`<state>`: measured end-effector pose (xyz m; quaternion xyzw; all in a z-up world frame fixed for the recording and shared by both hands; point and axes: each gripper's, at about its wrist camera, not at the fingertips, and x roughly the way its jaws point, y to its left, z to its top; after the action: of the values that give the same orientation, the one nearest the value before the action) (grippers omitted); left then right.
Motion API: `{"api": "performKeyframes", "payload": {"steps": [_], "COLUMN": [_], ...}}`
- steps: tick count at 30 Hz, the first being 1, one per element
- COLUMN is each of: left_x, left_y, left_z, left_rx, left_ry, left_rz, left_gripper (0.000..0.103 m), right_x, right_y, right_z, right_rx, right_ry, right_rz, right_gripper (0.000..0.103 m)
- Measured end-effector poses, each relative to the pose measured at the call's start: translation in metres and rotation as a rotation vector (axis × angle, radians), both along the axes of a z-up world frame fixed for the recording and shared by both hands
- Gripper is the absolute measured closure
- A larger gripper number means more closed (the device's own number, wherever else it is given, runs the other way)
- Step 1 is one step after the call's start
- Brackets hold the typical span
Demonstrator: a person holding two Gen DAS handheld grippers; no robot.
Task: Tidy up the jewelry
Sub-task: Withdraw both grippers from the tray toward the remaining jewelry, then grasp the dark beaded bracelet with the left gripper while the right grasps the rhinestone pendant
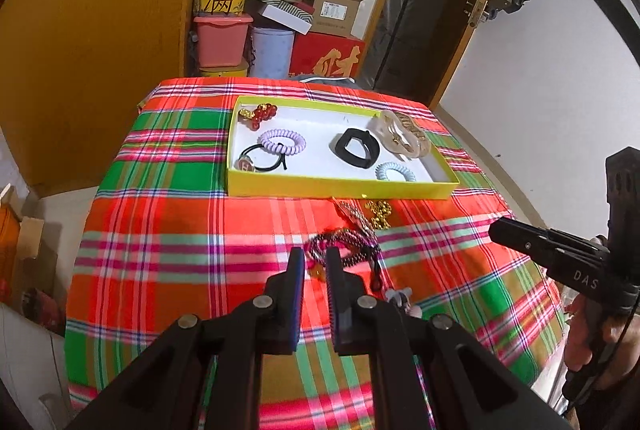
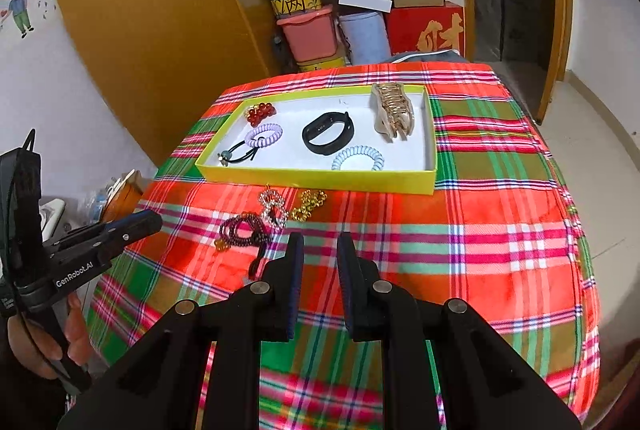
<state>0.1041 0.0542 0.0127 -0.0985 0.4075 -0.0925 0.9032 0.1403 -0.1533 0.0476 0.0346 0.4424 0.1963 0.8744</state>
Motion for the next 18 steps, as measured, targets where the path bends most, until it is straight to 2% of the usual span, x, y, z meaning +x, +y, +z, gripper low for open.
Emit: {"api": "performKeyframes", "payload": {"steps": [2, 3, 7, 11, 18], "left_x": [-0.004, -0.004, -0.002, 0.001, 0.010], "left_y": [0.001, 0.002, 0.004, 0.003, -0.002], "left_z": [-0.001, -0.002, -0.007, -0.012, -0.024], "left_rx": [-0.009, -0.013, -0.023, -0.029, -0.047], "left_ry": [0.000, -0.001, 0.011, 0.021, 0.040], "left_rz": [-0.001, -0.001, -0.001, -0.006, -0.031], "left_gripper": [0.076, 0.074, 0.072, 0.072, 0.065], "right_x": [-0.003, -0.004, -0.007, -0.007, -0.002], "right_y": [-0.003, -0.004, -0.006, -0.006, -0.001], "right_z": [0.000, -0.001, -0.004, -0.007, -0.013], "right_rx": [0.010, 0.014, 0.020, 0.024, 0.024], "right_ry": [0.005, 0.008, 0.019, 0.028, 0.044], "right_rz": [-0.005, -0.006, -0.007, -0.004, 0.012], "right_gripper": [0.086, 0.086, 0.085, 0.079, 0.079]}}
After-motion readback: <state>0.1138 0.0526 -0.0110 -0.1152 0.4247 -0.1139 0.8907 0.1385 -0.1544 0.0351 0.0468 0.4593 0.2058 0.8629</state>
